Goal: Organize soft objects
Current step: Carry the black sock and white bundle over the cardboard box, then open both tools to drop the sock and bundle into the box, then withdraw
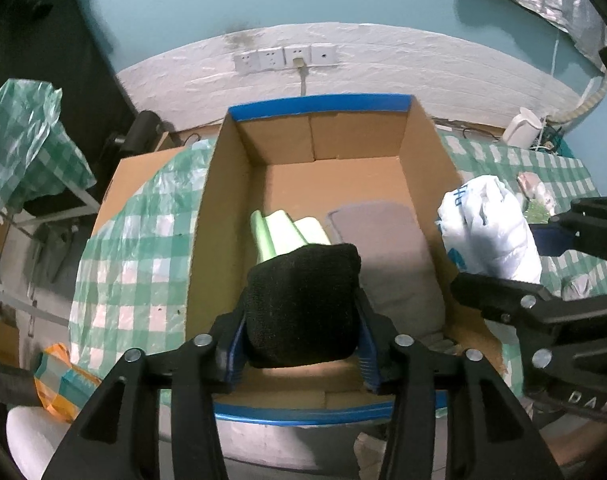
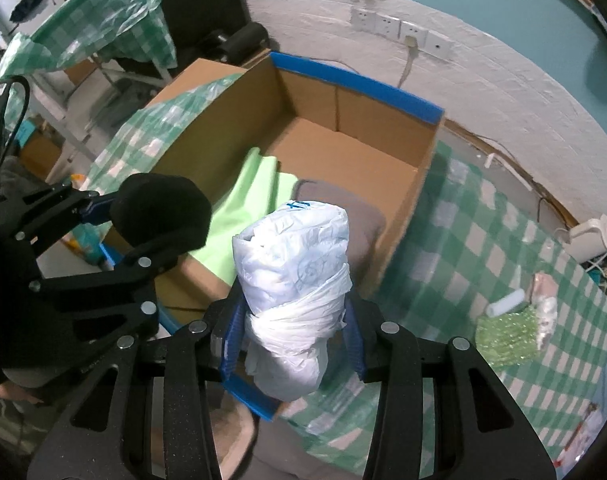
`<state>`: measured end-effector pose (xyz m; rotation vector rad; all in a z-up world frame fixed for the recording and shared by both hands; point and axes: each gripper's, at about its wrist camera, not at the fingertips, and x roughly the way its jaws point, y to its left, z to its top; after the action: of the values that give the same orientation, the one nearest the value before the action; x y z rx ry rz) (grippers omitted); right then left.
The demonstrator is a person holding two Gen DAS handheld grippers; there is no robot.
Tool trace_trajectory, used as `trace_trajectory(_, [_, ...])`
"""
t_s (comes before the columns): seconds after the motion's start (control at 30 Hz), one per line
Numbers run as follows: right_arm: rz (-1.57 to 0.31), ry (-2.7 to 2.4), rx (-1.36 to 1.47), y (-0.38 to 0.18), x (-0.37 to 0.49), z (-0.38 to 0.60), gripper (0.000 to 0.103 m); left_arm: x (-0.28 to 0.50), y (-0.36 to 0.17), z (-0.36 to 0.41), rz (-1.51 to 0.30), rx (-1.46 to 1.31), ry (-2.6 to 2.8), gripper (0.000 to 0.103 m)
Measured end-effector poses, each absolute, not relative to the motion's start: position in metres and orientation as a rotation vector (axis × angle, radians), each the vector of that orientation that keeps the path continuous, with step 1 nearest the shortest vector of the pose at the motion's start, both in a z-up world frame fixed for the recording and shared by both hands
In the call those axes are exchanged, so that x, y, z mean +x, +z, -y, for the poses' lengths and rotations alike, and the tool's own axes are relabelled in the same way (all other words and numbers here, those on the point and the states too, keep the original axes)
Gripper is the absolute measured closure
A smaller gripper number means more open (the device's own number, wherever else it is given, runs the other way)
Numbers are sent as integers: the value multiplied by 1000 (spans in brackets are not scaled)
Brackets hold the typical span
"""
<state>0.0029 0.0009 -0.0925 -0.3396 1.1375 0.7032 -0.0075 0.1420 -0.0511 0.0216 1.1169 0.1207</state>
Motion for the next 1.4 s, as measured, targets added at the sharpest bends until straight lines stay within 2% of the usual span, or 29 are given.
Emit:
trace_trajectory(0.13, [-1106,658,-356,-93,3,-3,30,-6,-53,-152,-1117,24,177,26])
trace_trajectory(0.17, [-1101,658,-351,-92,4,-2,27,-6,-53,-154,-1116,18,178,25])
trace_trajectory(0.9, [-1081,612,-300,-82,9,40,27,-7,-47,-132,-1096,39,111,25])
trace_trajectory(1.4, [-1103,538,-216,-90,18,103,27,-6,-50,-75,-1091,150,28,25])
